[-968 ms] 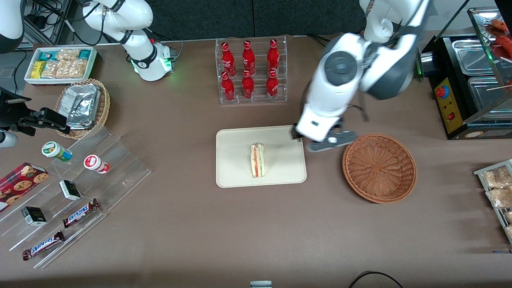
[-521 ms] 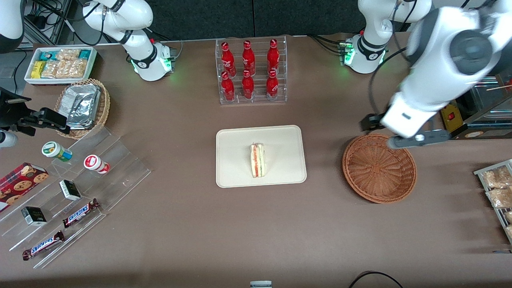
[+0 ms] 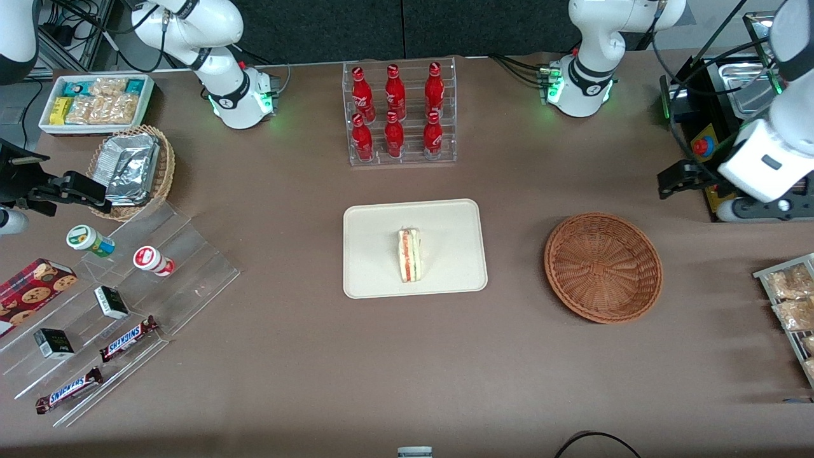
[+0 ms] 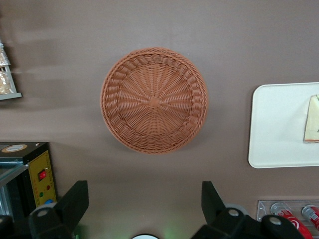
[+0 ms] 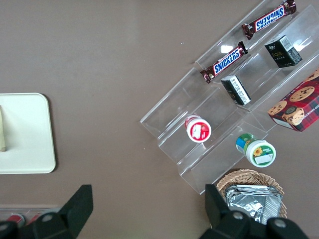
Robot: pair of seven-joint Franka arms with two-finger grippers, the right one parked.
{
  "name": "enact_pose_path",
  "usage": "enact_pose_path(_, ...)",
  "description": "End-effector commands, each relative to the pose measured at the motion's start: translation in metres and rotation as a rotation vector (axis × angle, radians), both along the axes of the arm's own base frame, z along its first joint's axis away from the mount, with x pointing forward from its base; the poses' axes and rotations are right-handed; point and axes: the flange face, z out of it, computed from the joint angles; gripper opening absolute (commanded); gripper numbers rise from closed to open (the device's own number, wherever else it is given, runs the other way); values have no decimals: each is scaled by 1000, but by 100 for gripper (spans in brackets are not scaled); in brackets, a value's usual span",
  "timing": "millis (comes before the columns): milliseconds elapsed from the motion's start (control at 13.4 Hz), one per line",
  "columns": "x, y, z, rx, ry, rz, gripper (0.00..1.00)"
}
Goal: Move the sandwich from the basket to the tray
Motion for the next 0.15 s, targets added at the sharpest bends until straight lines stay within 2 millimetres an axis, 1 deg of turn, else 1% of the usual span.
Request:
enact_pose_path(0, -3, -3, 7, -5, 5, -17, 100)
enact_pose_path(74, -3, -3, 8, -8, 5, -16, 100)
